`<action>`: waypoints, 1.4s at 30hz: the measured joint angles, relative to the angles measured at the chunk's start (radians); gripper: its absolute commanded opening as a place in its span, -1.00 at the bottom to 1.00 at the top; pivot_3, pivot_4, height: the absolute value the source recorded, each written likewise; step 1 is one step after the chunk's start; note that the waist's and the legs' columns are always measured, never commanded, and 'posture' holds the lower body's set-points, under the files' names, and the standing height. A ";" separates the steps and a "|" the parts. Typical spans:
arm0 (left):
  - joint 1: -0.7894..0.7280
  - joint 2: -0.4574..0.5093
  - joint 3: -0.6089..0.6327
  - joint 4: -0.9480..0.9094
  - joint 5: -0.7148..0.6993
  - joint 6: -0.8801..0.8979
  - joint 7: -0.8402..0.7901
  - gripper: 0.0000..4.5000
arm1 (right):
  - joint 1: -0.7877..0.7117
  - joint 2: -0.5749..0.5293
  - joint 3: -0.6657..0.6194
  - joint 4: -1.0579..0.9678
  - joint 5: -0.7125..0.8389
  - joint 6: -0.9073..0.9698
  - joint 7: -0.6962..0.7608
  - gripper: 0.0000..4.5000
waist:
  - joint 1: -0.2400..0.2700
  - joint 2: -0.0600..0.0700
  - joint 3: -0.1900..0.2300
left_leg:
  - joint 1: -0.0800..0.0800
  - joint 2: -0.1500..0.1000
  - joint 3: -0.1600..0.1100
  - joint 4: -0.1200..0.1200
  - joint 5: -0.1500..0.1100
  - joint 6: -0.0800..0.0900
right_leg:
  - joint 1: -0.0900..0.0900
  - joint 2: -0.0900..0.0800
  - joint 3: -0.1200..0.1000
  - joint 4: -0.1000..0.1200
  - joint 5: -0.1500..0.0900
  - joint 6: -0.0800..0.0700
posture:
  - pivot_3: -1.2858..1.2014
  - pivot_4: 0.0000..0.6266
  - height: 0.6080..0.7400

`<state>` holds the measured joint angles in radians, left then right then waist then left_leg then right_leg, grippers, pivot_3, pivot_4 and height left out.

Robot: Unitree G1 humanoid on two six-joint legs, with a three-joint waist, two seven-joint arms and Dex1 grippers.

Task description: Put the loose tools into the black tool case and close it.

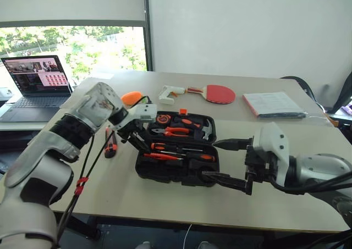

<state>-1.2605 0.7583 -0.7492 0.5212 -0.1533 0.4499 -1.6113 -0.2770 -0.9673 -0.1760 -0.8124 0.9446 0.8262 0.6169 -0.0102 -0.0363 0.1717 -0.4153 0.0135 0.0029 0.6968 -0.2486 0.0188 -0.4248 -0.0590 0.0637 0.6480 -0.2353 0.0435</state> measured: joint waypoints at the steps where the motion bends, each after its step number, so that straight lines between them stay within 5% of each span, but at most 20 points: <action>1: 0.009 -0.008 0.004 0.004 0.011 -0.013 0.001 -0.55 | 0.000 0.000 0.001 0.001 -0.001 0.000 0.001 1.00 | -0.001 0.000 0.000 | 0.000 0.000 0.000 0.000 0.000 0.000 | 0.000 0.000 0.000 0.000 0.000 0.000 | 0.03 -0.52 1.00; 4: 0.037 -0.059 0.029 0.027 0.052 -0.037 0.016 -0.96 | 0.000 0.000 0.002 0.004 -0.010 0.000 0.006 1.00 | -0.002 0.000 0.000 | 0.000 0.000 0.000 0.000 0.000 0.000 | 0.000 0.000 0.000 0.000 0.000 0.000 | 0.03 -0.52 1.00; 24: 0.087 -0.183 0.130 0.142 0.231 -0.139 0.058 -0.96 | 0.007 0.003 0.002 0.007 -0.016 0.000 0.011 1.00 | -0.003 0.000 0.000 | 0.000 0.000 0.000 0.000 0.000 0.000 | 0.000 0.000 0.000 0.000 0.000 0.000 | 0.03 -0.52 1.00; 42: 0.124 -0.185 0.184 0.136 0.283 -0.161 0.028 -0.96 | 0.007 0.017 0.002 0.018 0.013 0.000 0.006 1.00 | -0.003 0.000 0.000 | 0.000 0.000 -0.001 0.000 0.000 0.000 | 0.000 0.000 0.000 0.000 0.000 0.000 | 0.03 -0.52 1.00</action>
<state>-1.1366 0.5735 -0.5652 0.6570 0.1301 0.2890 -1.5836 -0.2704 -0.9500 -0.1740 -0.7943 0.9575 0.8264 0.6225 -0.0131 -0.0363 0.1717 -0.4154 0.0136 0.0017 0.6966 -0.2486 0.0188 -0.4249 -0.0589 0.0637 0.6483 -0.2351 0.0434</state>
